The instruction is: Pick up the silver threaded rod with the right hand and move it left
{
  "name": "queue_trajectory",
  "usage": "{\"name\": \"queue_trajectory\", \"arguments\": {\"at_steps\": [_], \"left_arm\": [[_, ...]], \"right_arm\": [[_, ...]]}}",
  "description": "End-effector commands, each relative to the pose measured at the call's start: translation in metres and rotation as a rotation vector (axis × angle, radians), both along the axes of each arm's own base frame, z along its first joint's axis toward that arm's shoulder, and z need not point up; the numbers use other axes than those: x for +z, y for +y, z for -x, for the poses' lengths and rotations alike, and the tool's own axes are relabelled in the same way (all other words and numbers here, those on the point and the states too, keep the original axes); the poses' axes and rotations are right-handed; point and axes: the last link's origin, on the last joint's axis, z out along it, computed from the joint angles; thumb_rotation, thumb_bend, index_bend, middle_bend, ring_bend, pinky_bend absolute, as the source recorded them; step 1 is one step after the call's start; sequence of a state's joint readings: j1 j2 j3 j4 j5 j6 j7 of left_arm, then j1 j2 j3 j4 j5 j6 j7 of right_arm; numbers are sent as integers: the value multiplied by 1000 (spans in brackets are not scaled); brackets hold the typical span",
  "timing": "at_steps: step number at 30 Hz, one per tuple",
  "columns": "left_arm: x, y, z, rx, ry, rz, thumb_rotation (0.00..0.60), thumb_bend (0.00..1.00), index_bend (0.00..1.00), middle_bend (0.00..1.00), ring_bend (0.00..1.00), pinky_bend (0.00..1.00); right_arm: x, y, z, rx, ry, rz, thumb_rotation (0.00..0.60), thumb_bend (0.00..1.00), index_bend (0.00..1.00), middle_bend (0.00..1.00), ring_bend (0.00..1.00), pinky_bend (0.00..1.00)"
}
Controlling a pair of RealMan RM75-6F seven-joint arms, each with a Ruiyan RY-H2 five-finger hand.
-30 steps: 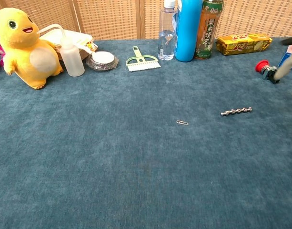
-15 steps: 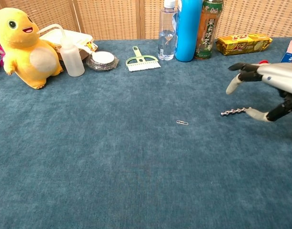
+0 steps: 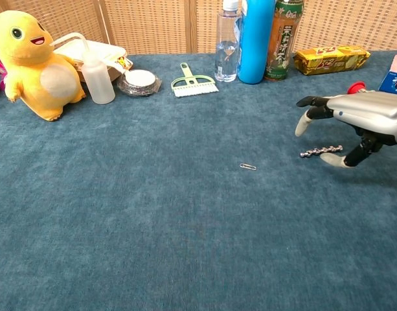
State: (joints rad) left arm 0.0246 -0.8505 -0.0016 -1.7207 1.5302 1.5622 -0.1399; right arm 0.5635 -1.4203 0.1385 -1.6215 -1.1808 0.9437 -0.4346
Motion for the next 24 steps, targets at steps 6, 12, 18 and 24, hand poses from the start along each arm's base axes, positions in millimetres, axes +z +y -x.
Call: {"name": "queue_trajectory", "arguments": {"at_steps": [6,12,18,24], "left_arm": [[0,0,0,-1,-5,-2,600,370,0,0,0,46],[2,-1,0,-2,-13,-4,600,370,0,0,0,46],[3,-2,0,-3,-17,-5,600,370,0,0,0,46],[4,-2,0,-1,-20,-4,600,370,0,0,0,46]], "right_arm": [[-6,-5,-8,4,11,-9,600,450,314,0,0,0],[-8,-8,-14,21,33,-2,600,450,347,0,0,0],[-15,-11,-18,23,52,-8,600,450,390,0,0,0],[-19,-10,-19,9,58,-23,600,451,328,0,0,0]]}}
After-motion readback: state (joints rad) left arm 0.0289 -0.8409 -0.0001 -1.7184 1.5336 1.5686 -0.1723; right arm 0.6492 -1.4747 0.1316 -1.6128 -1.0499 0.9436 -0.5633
